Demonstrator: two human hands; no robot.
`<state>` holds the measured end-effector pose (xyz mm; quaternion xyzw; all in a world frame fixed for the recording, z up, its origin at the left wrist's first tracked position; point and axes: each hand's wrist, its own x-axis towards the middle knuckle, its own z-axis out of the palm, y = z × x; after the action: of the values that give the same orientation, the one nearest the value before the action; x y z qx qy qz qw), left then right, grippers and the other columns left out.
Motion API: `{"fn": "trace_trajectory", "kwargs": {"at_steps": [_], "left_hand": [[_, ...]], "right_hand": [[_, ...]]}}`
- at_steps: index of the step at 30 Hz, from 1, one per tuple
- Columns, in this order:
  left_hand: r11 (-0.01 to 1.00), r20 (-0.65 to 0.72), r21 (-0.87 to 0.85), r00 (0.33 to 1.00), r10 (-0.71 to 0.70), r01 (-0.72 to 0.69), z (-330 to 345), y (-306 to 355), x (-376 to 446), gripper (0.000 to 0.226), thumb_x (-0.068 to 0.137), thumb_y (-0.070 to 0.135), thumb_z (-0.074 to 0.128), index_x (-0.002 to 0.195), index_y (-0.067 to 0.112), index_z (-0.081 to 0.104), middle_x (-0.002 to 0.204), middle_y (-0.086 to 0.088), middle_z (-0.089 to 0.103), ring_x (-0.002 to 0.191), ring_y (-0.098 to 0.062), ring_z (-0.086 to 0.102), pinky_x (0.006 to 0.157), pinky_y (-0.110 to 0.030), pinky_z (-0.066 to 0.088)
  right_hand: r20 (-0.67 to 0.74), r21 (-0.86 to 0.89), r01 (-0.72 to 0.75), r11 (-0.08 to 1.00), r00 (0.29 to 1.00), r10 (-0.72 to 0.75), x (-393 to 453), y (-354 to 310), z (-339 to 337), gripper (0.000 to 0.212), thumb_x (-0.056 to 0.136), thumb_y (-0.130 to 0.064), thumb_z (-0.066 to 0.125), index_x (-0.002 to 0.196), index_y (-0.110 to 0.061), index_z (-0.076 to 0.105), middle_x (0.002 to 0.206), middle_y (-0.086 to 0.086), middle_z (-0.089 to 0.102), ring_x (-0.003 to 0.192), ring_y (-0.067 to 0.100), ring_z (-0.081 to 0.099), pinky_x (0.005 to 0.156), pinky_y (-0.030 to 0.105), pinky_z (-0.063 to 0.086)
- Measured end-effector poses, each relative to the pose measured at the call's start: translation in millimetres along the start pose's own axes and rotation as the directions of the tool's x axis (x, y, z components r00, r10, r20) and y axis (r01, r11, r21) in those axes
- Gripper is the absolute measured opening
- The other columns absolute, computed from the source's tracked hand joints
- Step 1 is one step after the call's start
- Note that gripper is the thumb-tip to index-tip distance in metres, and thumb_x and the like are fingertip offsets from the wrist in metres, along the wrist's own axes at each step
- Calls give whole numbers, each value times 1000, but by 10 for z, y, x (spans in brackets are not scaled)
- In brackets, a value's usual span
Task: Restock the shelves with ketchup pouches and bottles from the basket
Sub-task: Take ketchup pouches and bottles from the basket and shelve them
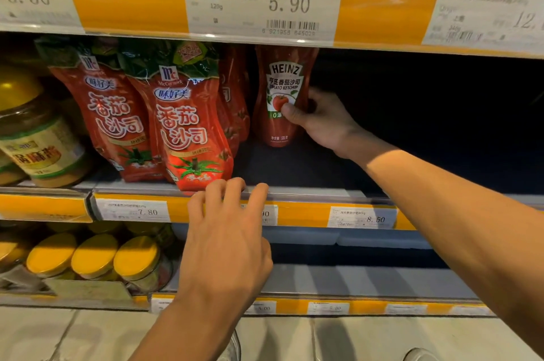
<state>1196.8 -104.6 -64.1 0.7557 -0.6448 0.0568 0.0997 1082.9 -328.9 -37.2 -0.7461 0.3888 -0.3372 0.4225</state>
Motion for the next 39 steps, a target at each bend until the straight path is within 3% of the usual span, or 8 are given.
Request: {"fn": "trace_trajectory", "kwargs": {"at_steps": [2,6,12,16,23,32,37,39], "left_hand": [[997,-44,-13,996,74,-75,41,15,0,67,62,27,81,126,22,62,117,-6,61,110,-30,57,97,-43,34],[986,-52,-60,987,154,-157,74,43,106,58,72,31,76,127,23,61,119,-6,61,109,-27,56,99,-41,44],[982,-49,-127,990,136,-141,167,72,322,48,91,52,57,134,39,42,144,-3,46,126,-23,44,103,-36,41],[980,-42,-128,988,150,-154,209,48,405,56,92,55,54,142,43,31,153,0,35,137,-21,29,110,-34,33],[980,19,-145,990,142,-138,171,48,345,53,83,46,62,133,32,55,138,-8,56,127,-28,50,102,-40,47],[978,11,-152,990,143,-140,180,31,346,53,80,48,61,131,34,56,137,-6,57,126,-26,51,101,-39,48],[979,5,-136,988,156,-154,194,33,353,54,88,52,55,139,39,43,149,-3,45,137,-23,38,111,-36,36],[980,-22,-133,989,149,-151,228,41,368,56,92,54,50,143,42,32,156,0,34,142,-20,26,115,-34,27]], "right_hand": [[-47,26,-12,1000,999,13,32,11,-21,40,94,-28,69,132,-20,60,125,-5,66,112,6,61,91,18,50],[-65,21,-11,1000,998,12,115,60,-105,39,95,-28,69,132,-19,60,111,-14,65,98,-5,60,81,11,48],[-67,-27,24,999,997,-26,339,127,-123,42,95,-29,68,134,-17,58,118,-10,63,100,-3,60,79,10,48],[-78,-20,55,998,995,-56,502,159,-80,42,94,-28,70,133,-16,59,110,-17,64,91,-14,60,74,5,49],[-35,52,110,993,993,-108,762,193,122,47,91,-16,74,135,-14,57,117,-5,68,101,-4,64,85,11,51],[3,31,96,995,995,-96,873,170,225,52,90,-23,75,138,-14,57,131,1,66,118,9,62,90,11,49],[-120,-6,96,995,988,-96,738,209,196,47,84,-23,82,126,-17,62,108,-17,64,92,-20,58,77,-2,42],[-169,-33,69,997,983,-74,651,237,155,45,83,-28,82,123,-19,61,109,-16,63,99,-14,59,82,1,42]]}}
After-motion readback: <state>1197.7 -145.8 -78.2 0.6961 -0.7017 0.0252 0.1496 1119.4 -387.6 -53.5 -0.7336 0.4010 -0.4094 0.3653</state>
